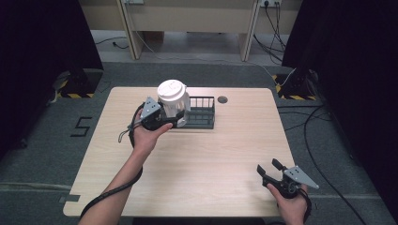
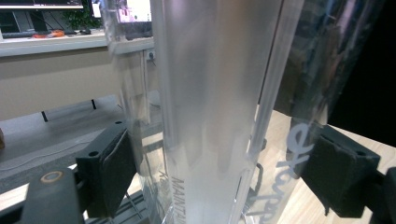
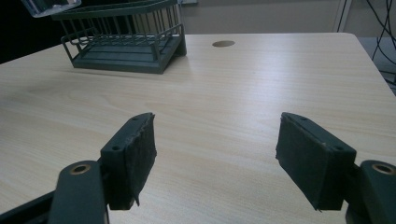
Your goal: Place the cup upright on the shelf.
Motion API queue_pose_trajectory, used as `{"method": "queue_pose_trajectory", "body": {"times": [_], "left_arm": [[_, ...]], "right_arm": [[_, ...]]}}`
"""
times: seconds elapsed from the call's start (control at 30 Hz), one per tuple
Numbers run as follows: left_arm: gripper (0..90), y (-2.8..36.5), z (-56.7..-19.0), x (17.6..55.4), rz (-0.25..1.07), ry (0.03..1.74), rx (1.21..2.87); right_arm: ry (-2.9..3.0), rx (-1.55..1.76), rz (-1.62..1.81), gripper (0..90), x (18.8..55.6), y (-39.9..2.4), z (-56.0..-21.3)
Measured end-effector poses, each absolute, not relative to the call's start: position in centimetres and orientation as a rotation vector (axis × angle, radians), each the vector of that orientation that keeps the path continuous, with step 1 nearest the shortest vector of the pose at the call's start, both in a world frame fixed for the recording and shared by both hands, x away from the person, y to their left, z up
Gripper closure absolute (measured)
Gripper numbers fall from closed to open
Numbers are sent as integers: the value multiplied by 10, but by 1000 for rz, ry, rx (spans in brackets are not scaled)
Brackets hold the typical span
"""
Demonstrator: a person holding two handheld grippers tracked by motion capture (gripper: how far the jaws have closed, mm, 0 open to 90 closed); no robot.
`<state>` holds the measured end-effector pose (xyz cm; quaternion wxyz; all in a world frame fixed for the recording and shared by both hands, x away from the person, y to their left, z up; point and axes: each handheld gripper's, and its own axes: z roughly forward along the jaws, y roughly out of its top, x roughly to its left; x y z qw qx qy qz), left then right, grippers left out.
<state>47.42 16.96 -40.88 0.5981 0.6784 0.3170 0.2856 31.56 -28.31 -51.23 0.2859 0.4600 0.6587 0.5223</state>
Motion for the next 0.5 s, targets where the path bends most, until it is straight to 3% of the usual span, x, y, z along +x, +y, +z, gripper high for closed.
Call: {"method": "queue_pose_trajectory", "body": {"times": [0.5], "left_arm": [[173, 168, -400, 482, 660, 750, 1565]], "right_arm": [[1760, 1237, 1400, 289, 315, -283, -512]]}}
